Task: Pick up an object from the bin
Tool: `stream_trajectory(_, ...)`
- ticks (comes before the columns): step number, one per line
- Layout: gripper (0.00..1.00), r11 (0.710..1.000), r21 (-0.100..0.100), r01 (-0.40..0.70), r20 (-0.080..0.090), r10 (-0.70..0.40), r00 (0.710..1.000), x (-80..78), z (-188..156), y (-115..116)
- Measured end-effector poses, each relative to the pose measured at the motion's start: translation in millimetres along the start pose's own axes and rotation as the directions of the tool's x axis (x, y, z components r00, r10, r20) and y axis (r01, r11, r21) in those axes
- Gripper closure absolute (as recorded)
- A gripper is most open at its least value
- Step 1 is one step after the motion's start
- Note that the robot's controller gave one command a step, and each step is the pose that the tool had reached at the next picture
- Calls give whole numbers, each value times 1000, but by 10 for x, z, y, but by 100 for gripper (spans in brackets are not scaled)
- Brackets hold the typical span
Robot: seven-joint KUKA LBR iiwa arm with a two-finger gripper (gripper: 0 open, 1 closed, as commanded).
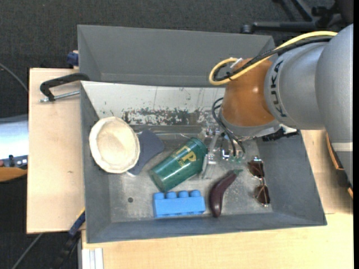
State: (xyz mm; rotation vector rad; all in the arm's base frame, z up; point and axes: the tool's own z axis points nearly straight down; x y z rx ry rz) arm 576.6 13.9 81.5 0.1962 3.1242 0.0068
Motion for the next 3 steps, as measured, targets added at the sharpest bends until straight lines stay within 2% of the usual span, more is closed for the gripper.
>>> stream_trajectory(1,100,991,2,-132,-2,132,991,260,97,31)
stream_trajectory(3,100,991,2,-132,-3,132,991,264,103,33)
